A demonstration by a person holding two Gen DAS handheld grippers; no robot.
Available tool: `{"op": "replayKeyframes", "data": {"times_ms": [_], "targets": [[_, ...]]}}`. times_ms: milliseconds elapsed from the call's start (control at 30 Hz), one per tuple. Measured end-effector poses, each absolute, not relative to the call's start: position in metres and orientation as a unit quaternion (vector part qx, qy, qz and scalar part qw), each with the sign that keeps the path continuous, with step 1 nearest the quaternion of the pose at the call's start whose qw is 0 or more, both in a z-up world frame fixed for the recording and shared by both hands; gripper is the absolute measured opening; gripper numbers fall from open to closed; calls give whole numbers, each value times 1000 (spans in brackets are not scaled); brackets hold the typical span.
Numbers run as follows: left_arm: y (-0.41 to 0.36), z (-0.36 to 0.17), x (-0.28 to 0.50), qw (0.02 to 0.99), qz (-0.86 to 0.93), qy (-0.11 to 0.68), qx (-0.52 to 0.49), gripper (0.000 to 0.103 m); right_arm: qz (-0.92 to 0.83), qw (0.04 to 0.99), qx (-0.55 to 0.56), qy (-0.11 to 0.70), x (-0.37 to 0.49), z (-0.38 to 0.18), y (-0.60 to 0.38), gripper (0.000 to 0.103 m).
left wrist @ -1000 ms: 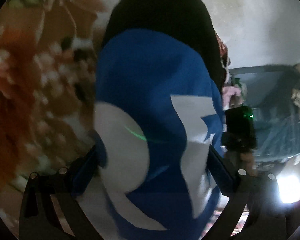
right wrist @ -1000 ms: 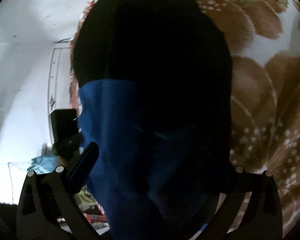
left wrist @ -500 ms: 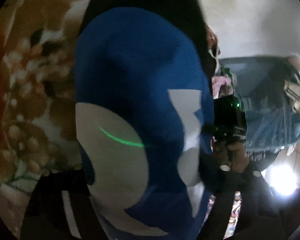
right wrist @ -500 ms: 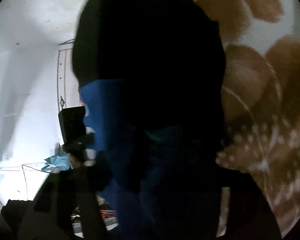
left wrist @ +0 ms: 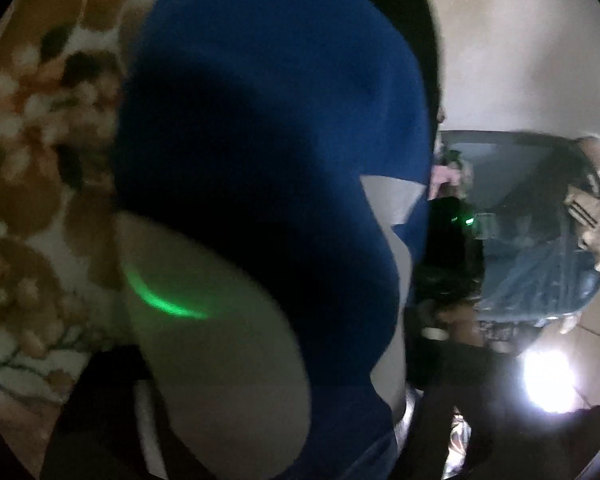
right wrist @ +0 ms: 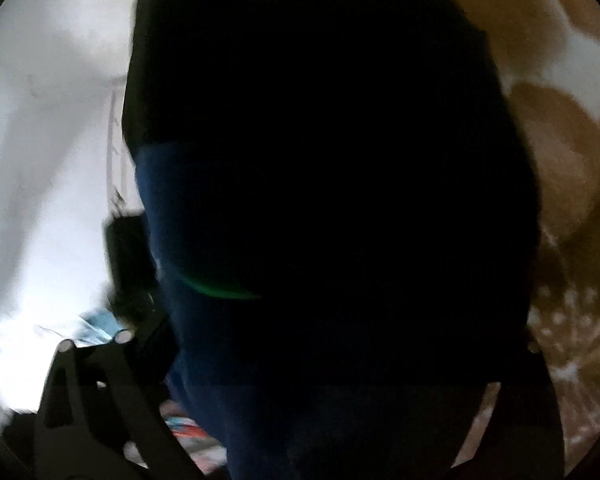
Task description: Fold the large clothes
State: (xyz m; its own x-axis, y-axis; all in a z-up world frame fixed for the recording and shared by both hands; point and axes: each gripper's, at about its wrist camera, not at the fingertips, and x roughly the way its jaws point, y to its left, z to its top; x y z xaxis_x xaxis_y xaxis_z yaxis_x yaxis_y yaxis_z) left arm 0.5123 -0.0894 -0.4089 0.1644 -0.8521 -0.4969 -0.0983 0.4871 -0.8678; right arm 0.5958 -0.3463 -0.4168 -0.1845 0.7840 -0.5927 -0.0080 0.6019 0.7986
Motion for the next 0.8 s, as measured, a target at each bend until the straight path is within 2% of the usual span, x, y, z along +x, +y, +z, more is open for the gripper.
{"op": "replayKeyframes", "data": {"times_ms": [33, 67, 233, 567, 800], "targets": [[-88, -403, 508, 640, -303, 575, -410, 49, 354, 564, 299, 684, 594, -416, -352, 57], [-90, -401, 508, 640, -306, 575, -407, 48, 363, 560, 304, 680, 592, -413, -355, 50], [-103, -366, 505, 658, -320, 559, -389, 42, 380, 577, 285, 665, 589, -391, -344, 37], [-129, -293, 506, 680, -352, 541, -348, 41, 408, 593, 301, 625, 570, -329, -375, 36], [-198, -233, 505, 675, -404, 551, -280, 41, 390, 627, 351, 577, 518, -287, -467, 36]]}}
